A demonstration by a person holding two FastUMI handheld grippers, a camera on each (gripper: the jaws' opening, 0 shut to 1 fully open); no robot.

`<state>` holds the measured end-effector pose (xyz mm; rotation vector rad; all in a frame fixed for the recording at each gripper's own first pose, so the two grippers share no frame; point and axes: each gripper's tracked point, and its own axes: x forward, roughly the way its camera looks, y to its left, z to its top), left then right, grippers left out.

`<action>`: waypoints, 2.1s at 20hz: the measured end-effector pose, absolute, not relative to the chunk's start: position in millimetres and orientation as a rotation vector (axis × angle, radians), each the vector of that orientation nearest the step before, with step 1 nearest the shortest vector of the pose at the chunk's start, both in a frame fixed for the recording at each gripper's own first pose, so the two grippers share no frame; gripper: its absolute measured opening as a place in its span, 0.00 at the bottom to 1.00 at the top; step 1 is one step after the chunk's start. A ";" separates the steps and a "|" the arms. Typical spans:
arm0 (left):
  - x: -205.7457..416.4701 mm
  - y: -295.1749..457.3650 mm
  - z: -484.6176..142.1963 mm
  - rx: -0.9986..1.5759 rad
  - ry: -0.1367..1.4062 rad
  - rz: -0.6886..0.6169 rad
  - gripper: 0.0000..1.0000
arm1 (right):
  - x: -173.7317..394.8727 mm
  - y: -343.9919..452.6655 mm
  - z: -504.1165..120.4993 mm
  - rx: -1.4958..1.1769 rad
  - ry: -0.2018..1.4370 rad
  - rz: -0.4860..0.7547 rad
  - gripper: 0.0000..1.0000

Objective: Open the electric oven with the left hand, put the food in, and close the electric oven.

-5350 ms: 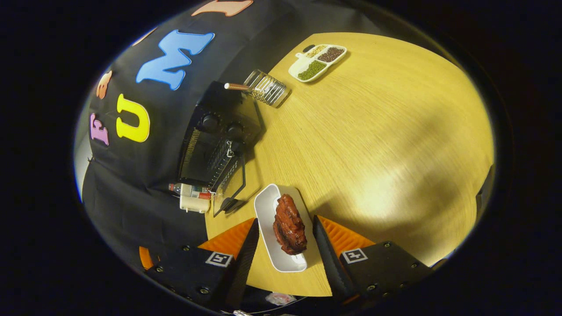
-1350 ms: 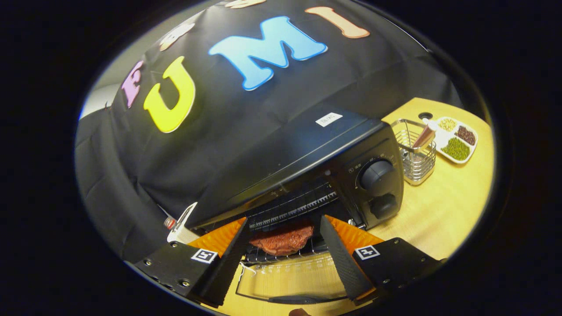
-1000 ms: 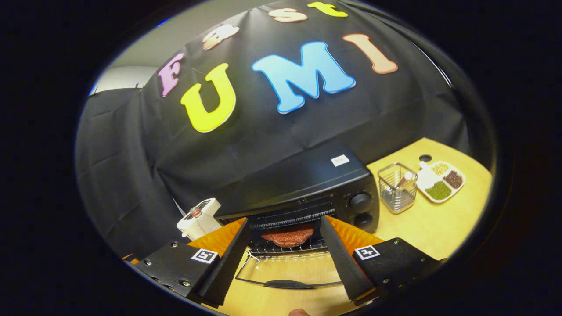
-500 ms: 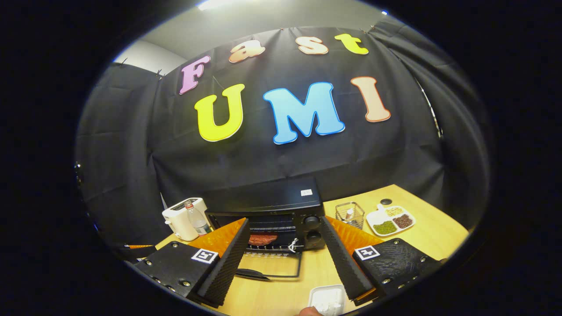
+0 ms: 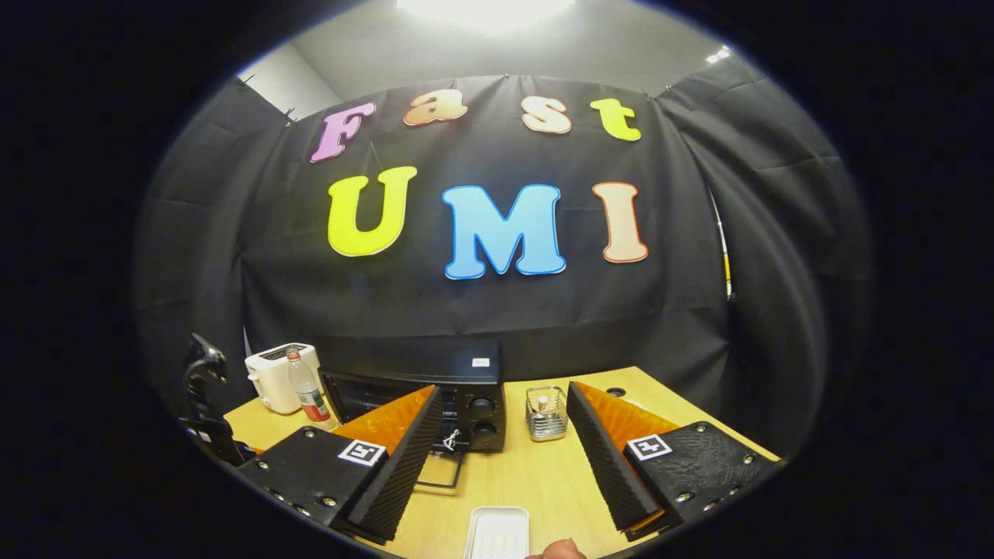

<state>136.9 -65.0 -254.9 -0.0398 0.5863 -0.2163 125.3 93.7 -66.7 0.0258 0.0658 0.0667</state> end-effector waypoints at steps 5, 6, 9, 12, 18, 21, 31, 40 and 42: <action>143.6 -88.2 -293.1 -0.052 0.688 -0.256 1.00 | 114.6 69.0 -77.4 -0.005 0.097 -0.010 0.98; 146.9 -93.3 -297.8 -0.060 0.702 -0.259 0.99 | 113.0 64.3 -79.6 -0.013 0.102 -0.025 0.97; 157.2 -104.6 -312.0 -0.073 0.740 -0.269 0.99 | 105.0 51.0 -79.2 -0.019 0.109 -0.063 0.98; 163.0 -109.9 -322.1 -0.070 0.771 -0.273 0.99 | 101.4 37.7 -78.5 -0.029 0.111 -0.106 0.97; 181.3 -114.0 -330.2 -0.034 0.766 -0.252 0.96 | 96.0 23.8 -78.2 -0.044 0.114 -0.149 0.98; 191.5 -108.4 -333.2 -0.001 0.754 -0.218 0.94 | 95.9 24.8 -78.4 -0.059 0.112 -0.150 0.98; 193.6 -107.4 -319.3 -0.063 0.719 -0.186 0.97 | 105.4 41.2 -70.5 -0.138 0.079 -0.098 0.98; 199.0 -105.4 -283.3 -0.050 0.629 -0.183 0.97 | 108.7 33.7 -74.2 -0.083 0.096 -0.088 0.98; 203.4 -104.6 -271.5 -0.048 0.605 -0.183 0.97 | 110.1 30.5 -77.0 -0.073 0.100 -0.088 0.98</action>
